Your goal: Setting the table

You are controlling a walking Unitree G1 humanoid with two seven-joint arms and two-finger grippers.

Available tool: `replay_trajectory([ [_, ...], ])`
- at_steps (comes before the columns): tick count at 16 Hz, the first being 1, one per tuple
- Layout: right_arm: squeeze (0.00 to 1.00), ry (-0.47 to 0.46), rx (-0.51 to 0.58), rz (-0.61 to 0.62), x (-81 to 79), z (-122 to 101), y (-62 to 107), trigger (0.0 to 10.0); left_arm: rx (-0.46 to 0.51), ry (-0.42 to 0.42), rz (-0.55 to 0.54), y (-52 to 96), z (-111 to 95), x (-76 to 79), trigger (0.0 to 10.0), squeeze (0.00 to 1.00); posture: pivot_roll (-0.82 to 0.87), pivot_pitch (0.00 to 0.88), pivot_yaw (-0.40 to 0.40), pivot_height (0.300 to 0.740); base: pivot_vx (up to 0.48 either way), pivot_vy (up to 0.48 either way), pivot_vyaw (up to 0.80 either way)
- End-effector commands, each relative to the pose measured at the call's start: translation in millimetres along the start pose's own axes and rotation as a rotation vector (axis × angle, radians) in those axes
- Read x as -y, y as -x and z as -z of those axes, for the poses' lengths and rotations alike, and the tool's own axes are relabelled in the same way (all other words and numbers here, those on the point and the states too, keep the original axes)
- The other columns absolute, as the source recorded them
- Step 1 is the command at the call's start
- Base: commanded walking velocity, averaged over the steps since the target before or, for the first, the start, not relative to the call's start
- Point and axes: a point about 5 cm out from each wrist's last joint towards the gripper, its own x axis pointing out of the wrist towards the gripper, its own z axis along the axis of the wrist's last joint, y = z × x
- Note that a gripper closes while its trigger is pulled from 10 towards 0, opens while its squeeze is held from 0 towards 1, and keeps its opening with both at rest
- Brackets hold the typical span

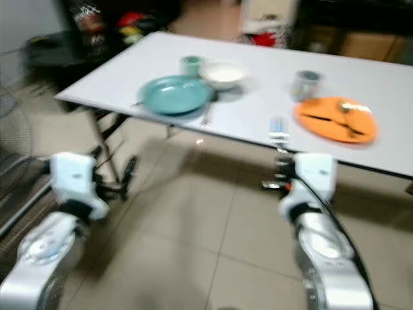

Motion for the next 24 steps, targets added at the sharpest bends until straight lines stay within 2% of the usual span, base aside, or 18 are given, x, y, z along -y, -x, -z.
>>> replay_trajectory([
  [1, 0.0, -0.008, 0.032, -0.029, -7.0, -8, -1.3, 10.0, 0.001, -0.017, -0.025, 2.3, 0, -7.6, 10.0, 0.0, -0.01, 0.0, 0.018, 0.74, 0.319, 0.0, -0.8],
  [3, 0.0, -0.014, 0.036, -0.031, -7.0, -9, -3.0, 10.0, 0.0, -0.018, -0.019, 1.9, 0, -7.1, 10.0, 0.0, -0.01, 0.0, 0.02, 0.74, 0.315, 0.0, -0.64],
  [8, 0.0, -0.007, 0.036, -0.037, -6.9, -10, -6.7, 10.0, 0.002, -0.021, -0.002, 0.7, 0, -5.3, 10.0, 0.0, -0.01, 0.0, 0.021, 0.74, 0.317, 0.0, 0.0],
  [14, 0.0, 0.013, 0.031, -0.052, -3.8, -12, -13.5, 10.0, 0.005, -0.016, 0.013, -0.6, 0, -1.3, 10.0, 0.0, -0.02, 0.0, 0.019, 0.74, 0.326, 0.0, -0.8],
  [24, 0.0, 0.032, -0.003, -0.099, -2.9, -11, -19.4, 10.0, 0.012, -0.009, 0.047, -1.8, 1, 3.9, 10.0, 0.0, -0.03, 0.0, 0.014, 0.74, 0.363, 0.0, 0.0],
])
